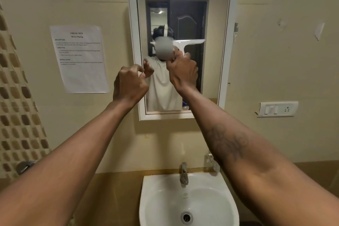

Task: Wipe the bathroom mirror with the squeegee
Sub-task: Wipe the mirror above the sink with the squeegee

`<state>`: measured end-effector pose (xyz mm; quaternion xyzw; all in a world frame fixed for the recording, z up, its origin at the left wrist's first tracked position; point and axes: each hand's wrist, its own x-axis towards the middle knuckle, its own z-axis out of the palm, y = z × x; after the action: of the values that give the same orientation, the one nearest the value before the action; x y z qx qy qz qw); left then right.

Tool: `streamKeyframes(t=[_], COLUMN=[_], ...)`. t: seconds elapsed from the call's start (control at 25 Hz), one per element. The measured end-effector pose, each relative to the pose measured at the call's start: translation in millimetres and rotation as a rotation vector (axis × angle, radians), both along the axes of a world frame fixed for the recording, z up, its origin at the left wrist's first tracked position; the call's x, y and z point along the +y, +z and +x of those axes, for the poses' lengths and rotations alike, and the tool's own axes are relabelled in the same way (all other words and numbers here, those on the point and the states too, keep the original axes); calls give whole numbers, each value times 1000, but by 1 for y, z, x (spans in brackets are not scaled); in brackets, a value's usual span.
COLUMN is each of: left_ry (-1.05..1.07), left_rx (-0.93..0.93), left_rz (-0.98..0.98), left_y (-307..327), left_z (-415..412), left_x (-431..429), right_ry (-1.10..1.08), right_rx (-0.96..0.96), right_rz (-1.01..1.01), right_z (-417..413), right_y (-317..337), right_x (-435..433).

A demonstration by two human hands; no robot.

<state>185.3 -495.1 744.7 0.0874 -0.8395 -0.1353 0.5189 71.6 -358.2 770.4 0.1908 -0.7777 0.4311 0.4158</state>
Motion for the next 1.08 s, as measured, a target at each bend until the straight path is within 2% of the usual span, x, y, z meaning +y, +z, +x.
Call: streamKeyframes(t=[0.16,0.48,0.88,1.08], left_ry=[-3,-26,-51,-59], left_rx=[47,116,113,95], left_rz=[-51,-125,-108,-96], left_y=[20,52,55,47], left_z=[-4,-14,-28,-29], left_x=[-4,-27,-38,-31], right_ry=[55,0,-105,-116], right_rx=[-32,62,43,-25], right_rz=[-142,-187,-8,69], right_z=[-9,-21,-33,-22], right_y=[40,100,111,94], right_x=[-2,-21,-29,-23])
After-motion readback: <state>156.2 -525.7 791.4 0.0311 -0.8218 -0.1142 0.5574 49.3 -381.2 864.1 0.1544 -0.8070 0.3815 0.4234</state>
